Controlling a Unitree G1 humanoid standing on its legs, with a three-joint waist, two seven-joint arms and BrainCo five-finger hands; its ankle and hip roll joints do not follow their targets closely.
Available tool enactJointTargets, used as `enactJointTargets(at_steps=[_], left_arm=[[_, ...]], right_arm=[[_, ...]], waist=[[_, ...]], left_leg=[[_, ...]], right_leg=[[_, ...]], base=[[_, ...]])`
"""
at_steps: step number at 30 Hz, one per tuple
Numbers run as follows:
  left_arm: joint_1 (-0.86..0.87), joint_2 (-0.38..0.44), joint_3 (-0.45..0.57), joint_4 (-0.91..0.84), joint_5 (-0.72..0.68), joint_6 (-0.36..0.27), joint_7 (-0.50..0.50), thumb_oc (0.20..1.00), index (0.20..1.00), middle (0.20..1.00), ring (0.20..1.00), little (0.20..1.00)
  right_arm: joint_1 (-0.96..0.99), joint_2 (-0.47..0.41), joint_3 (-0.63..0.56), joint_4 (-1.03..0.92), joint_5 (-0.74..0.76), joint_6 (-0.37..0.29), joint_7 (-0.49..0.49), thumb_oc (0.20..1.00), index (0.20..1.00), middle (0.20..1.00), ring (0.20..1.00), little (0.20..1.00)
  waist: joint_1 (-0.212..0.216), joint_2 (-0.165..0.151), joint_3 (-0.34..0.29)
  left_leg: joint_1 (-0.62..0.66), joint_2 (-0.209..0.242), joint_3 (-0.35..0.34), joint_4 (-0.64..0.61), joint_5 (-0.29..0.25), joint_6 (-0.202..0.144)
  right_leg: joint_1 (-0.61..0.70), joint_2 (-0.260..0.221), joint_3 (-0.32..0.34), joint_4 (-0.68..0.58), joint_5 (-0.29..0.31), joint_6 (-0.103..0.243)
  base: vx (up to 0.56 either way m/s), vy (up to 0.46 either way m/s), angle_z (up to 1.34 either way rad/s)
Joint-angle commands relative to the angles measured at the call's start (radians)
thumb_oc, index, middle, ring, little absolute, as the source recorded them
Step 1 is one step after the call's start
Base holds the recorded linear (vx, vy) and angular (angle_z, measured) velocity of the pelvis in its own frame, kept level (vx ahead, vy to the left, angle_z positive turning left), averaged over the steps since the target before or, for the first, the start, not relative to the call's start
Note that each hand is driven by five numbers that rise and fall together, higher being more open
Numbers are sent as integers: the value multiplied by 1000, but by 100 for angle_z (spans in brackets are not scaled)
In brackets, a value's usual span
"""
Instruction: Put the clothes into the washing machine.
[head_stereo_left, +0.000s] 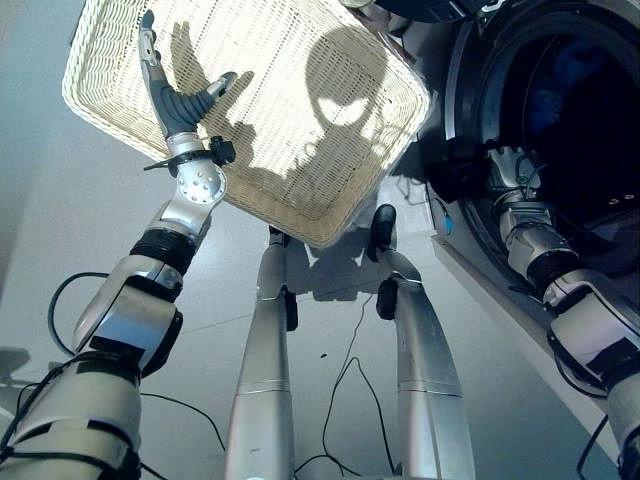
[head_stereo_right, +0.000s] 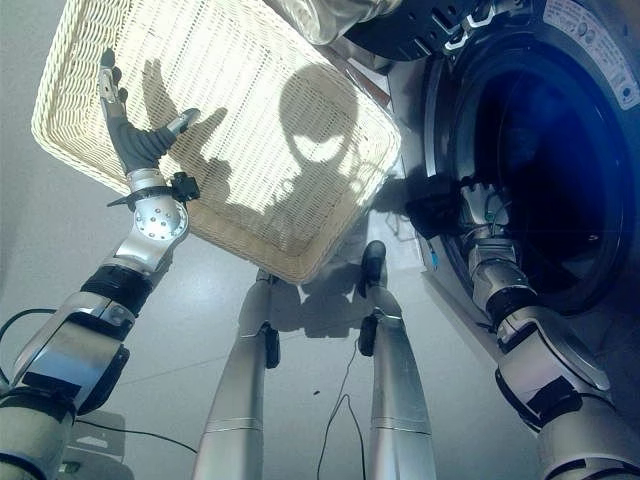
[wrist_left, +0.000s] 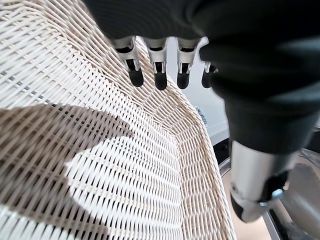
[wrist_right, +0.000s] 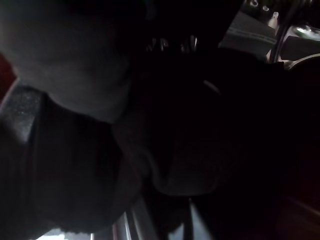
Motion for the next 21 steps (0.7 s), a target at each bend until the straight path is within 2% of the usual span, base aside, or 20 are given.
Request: enactJointTargets(at_steps=[1,5,6,7,9,11,12,15,19,20,21], left_arm=[[-33,-17,32,20,8,-44,6,1000,1000,1000,1000,1000],[-29,-19,32,17,9,-45,10,1000,1000,1000,1000,1000],[-28,-20,30,14,12,-43,13,1000,1000,1000,1000,1000],[-26,-18,23,13,6,-45,16,1000,1000,1000,1000,1000],[-9,-15,31,11,9,-56,10,1000,1000,1000,1000,1000],[22,-18,49,3,28,-74,6,1000,1000,1000,1000,1000],[42,-20,61,-8,42,-80,10,1000,1000,1000,1000,1000],[89,-27,77,-47,69,-79,34,1000,1000,1000,1000,1000],[107,-15,75,-75,66,-65,44,1000,1000,1000,1000,1000],[106,-7,73,-74,60,-60,37,1000,1000,1000,1000,1000],[107,0,72,-74,57,-58,35,1000,1000,1000,1000,1000]], right_arm=[[13,-75,40,52,14,29,-7,200,200,200,200,200],[16,-76,34,48,87,12,-21,200,200,200,200,200],[19,-75,20,47,194,-9,-52,200,200,200,200,200],[13,-76,-21,45,450,-57,-105,200,200,200,200,200],[3,-73,-117,39,651,-109,-165,200,200,200,200,200],[-9,-79,-243,44,816,-160,-239,200,200,200,200,200],[-13,-89,-291,36,888,-158,-256,200,200,200,200,200],[-32,-136,-411,41,1106,-226,-347,200,200,200,200,200],[-84,-221,-500,68,1395,-364,-494,200,200,200,200,200],[-98,-253,-517,86,1469,-397,-517,231,231,231,231,231],[-99,-268,-524,93,1497,-405,-524,225,225,225,225,225]], waist=[[3,9,-21],[4,10,-21],[5,12,-21],[5,16,-21],[6,19,-21],[11,21,-21],[11,21,-21],[8,19,-21],[8,8,-21],[7,1,-21],[6,-3,-21]], left_leg=[[-24,-30,52,146,-161,-3],[-26,-29,52,145,-159,-3],[-26,-30,51,144,-158,-3],[-29,-28,50,149,-158,-4],[-29,-31,44,156,-166,-4],[-26,-33,37,159,-178,-6],[-25,-33,36,162,-183,-8],[-18,-30,34,164,-194,-8],[-9,-25,29,161,-201,-7],[-6,-22,27,159,-201,-6],[-4,-21,25,158,-199,-6]], right_leg=[[63,63,-35,-182,121,95],[62,62,-35,-179,120,95],[61,62,-36,-178,120,94],[58,61,-34,-174,122,92],[56,65,-26,-174,121,91],[60,67,-25,-178,118,93],[61,67,-24,-180,117,93],[69,65,-24,-186,118,94],[82,64,-27,-193,125,97],[88,66,-28,-196,128,99],[91,67,-29,-197,131,100]], base=[[0,0,0],[0,0,0],[0,0,0],[0,0,0],[0,0,0],[0,0,0],[0,0,0],[6,22,0],[0,0,0],[0,0,0],[-22,-35,1]])
